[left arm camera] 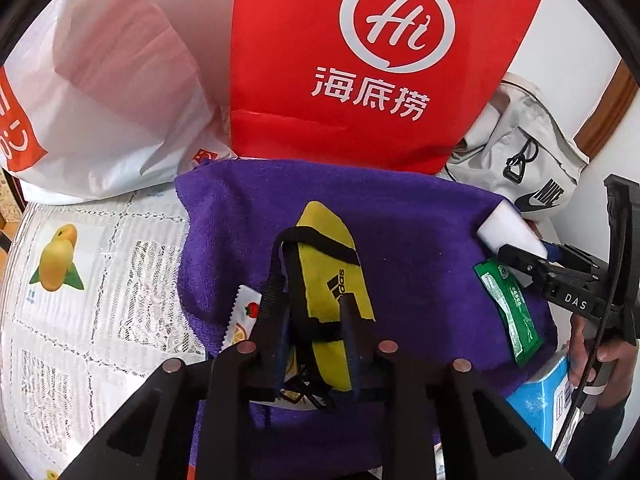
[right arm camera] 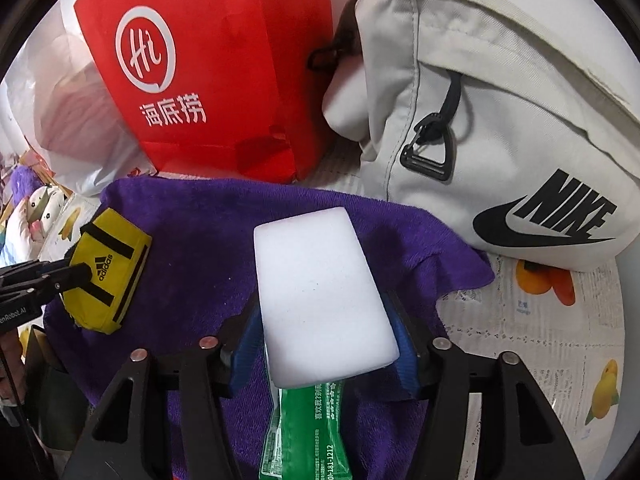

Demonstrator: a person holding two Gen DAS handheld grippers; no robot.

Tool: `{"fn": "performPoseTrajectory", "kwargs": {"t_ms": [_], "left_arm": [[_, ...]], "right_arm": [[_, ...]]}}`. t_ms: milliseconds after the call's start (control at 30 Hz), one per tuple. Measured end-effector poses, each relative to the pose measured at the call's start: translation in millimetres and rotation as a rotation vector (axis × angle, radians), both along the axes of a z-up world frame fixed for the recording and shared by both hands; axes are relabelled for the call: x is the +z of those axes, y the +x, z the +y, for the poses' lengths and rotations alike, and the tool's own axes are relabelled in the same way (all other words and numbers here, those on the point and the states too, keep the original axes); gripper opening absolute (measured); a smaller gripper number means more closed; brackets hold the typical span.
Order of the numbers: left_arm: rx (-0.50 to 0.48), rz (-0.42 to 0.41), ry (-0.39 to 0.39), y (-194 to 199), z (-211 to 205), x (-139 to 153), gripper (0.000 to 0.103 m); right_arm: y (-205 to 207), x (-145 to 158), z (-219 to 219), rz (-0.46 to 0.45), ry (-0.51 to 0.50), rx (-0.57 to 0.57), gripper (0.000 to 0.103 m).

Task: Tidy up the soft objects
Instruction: 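Open both tools to release the yellow pouch and white sponge onto the towel, then grasp the white rolled cloth with the right tool while the left tool reaches toward the black strap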

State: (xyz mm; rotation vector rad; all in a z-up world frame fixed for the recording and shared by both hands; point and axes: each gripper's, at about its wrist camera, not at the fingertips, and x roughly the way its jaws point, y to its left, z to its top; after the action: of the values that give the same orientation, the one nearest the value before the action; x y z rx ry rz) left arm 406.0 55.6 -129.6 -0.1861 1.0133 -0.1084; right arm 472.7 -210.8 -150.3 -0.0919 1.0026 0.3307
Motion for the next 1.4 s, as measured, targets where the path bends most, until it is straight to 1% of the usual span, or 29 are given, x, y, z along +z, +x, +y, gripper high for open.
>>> {"fn": "performPoseTrajectory", "kwargs": {"t_ms": [33,67,100,167,233,333,433,600,733,833,933,1000,1133,1200,1300,1400], "left_arm": [[0.002,0.001,0.005,-0.2,-0.1,1.0,0.036],[0.006,0.0,0.012,-0.9,0.6,2.0,0.039],[0.008,-0.006,0.012,-2.2,2.0,3.5,0.041],[0.009,-0.016,0.007,-4.7,4.5,7.1,0.041],[0.011,-0.018,0.015,-7.1,5.6,10.4,0.044],[0.015,-0.027,0.028,-15.5,7.8,16.3,0.045],[0.022,-0.036,0.028,-27.0,9.3,24.5,0.048],[0.036,-0.063,0.05,-58.2,8.5,44.8,0.05],[0.049,-0.089,0.085,-88.1,5.9,60.4,0.05],[0.048,-0.105,0.075,-109.7,4.6,69.9,0.05],[0.039,-0.117,0.044,-133.4,4.2,75.7,0.05],[0.038,-0.112,0.047,-149.2,1.6,75.7,0.05],[0.049,-0.093,0.04,-176.7,-0.3,69.4,0.05],[0.053,-0.088,0.029,-190.2,0.0,64.5,0.05],[0.056,-0.077,0.035,-206.4,-1.1,57.6,0.05],[0.045,-0.066,0.032,-218.3,-1.3,50.7,0.051]], "right_arm": [[-0.2,-0.2,0.4,-0.002,-0.007,0.0,0.066],[-0.5,0.0,1.6,-0.003,-0.011,0.002,0.07],[-0.4,-0.3,3.8,-0.001,-0.017,0.004,0.077],[-2.7,1.7,5.1,-0.017,-0.031,0.003,0.077],[-6.7,5.4,5.3,-0.033,-0.042,-0.003,0.077],[-16.7,14.5,0.4,-0.048,-0.021,-0.027,0.077],[-35.0,28.5,-4.5,-0.077,0.002,-0.039,0.077],[-78.7,55.2,-7.5,-0.153,0.038,-0.049,0.077],[-116.0,72.2,-8.1,-0.188,0.062,-0.057,0.077],[-145.9,80.6,-6.1,-0.189,0.081,-0.059,0.077],[-176.4,87.0,-5.6,-0.18,0.08,-0.072,0.077],[-196.4,89.1,-6.2,-0.195,0.08,-0.08,0.077],[-237.7,89.8,-2.1,-0.203,0.093,-0.057,0.077],[-255.5,86.2,2.5,-0.195,0.097,-0.041,0.077],[-280.5,76.3,10.8,-0.186,0.09,-0.024,0.077],[-302.3,63.9,17.6,-0.174,0.103,0.006,0.071]]}}
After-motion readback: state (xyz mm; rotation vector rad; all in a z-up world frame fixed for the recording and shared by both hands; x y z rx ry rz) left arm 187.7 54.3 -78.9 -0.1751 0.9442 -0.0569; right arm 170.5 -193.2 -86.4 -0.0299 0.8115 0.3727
